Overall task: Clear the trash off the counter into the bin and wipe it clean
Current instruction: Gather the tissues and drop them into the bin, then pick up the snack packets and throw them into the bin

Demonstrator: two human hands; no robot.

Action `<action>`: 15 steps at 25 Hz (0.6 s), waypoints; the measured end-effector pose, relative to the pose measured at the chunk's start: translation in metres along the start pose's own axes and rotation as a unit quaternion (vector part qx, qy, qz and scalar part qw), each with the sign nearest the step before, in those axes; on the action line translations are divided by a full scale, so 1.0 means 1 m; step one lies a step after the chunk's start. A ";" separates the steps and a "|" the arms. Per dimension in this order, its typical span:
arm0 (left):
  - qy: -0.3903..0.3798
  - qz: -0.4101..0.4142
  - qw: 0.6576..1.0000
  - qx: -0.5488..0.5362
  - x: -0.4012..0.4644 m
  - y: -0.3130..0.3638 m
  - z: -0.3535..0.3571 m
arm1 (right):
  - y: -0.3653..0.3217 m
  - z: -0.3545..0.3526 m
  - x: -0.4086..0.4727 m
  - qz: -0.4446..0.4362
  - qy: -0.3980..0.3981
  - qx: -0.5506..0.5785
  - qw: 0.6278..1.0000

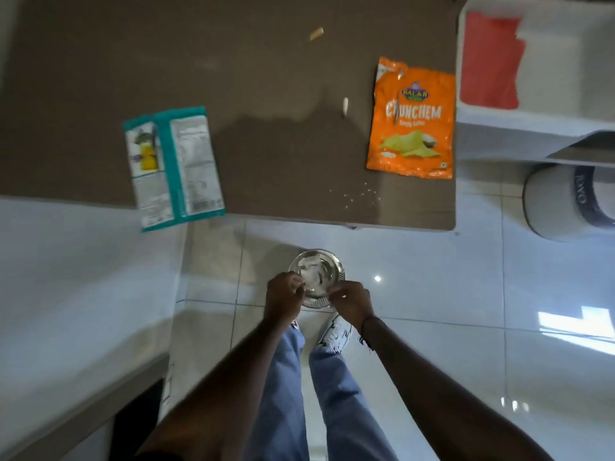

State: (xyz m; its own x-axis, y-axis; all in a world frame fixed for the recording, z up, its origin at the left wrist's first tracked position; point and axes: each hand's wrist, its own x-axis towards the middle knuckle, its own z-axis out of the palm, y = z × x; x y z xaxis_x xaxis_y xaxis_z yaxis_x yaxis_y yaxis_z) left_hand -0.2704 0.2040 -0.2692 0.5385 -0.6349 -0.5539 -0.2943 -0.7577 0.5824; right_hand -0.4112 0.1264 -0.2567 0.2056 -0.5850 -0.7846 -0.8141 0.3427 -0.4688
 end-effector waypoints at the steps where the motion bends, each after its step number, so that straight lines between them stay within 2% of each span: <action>1: 0.013 0.012 1.000 0.005 -0.013 0.014 -0.021 | -0.022 -0.008 -0.018 -0.020 0.000 0.008 1.000; 6: 0.115 0.074 0.990 0.030 -0.051 0.064 -0.116 | -0.133 -0.028 -0.074 -0.133 -0.004 0.032 0.991; 9: 0.268 0.106 0.957 -0.028 -0.048 0.081 -0.174 | -0.197 -0.024 -0.083 -0.223 0.057 0.022 0.973; 11: 0.353 0.091 0.929 -0.066 -0.028 0.083 -0.212 | -0.239 -0.017 -0.078 -0.249 0.104 -0.005 0.963; 13: 0.347 0.013 0.936 -0.051 0.001 0.079 -0.245 | -0.274 -0.009 -0.063 -0.219 0.085 -0.025 0.972; 15: 0.291 -0.077 0.953 -0.018 0.030 0.073 -0.269 | -0.300 0.002 -0.050 -0.163 0.034 -0.013 0.986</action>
State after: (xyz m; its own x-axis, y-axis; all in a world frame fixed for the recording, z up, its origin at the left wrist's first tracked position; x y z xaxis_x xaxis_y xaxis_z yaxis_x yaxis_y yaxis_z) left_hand -0.0634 0.1706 -0.0834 0.9232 -0.3180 -0.2158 -0.1557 -0.8229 0.5465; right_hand -0.1761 0.0541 -0.0776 0.4217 -0.7097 -0.5643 -0.7247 0.1102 -0.6802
